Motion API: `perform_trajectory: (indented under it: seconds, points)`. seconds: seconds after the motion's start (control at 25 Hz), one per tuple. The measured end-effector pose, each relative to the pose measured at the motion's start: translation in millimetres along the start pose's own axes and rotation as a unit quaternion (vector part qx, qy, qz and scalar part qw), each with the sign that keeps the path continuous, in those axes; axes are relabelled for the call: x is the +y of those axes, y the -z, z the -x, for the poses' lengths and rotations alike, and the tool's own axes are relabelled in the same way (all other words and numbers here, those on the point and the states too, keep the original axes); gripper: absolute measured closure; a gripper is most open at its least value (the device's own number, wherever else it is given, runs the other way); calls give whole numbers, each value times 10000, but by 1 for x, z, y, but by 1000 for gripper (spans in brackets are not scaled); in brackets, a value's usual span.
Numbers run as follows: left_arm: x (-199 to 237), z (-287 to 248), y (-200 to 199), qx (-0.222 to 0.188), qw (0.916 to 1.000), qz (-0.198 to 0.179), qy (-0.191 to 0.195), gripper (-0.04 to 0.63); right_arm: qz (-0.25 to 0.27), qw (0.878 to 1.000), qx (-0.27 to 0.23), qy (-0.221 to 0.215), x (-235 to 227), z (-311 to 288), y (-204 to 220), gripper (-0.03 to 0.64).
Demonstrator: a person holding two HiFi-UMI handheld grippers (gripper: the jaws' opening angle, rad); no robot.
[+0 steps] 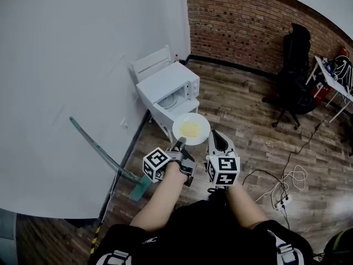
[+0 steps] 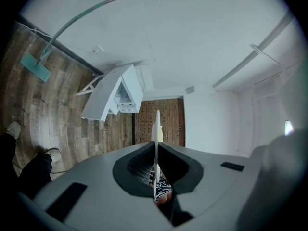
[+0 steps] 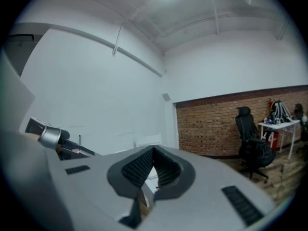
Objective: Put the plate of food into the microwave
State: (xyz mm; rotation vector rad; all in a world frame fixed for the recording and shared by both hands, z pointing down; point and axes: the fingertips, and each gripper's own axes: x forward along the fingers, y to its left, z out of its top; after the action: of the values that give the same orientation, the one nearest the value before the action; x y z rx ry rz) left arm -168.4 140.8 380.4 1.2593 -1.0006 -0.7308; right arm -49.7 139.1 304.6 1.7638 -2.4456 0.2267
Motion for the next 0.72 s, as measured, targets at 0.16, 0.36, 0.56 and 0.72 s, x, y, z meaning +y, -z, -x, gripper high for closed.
perform_trajectory:
  seconds: [0.16, 0.36, 0.56, 0.72]
  points:
    - [0, -31, -1, -164, 9999, -38, -20, 580, -54, 10000, 23, -7, -31, -30, 3, 605]
    - [-19, -85, 10, -347, 9993, -110, 23, 580, -94, 9995, -88, -272, -80, -69, -14, 605]
    - [-46, -142, 27, -525, 9983, -240, 121, 580, -127, 9984, -135, -528, -135, -104, -30, 606]
    - [-51, -177, 40, -642, 9977, -205, 42, 580, -136, 9973, -91, -710, -168, -129, -37, 606]
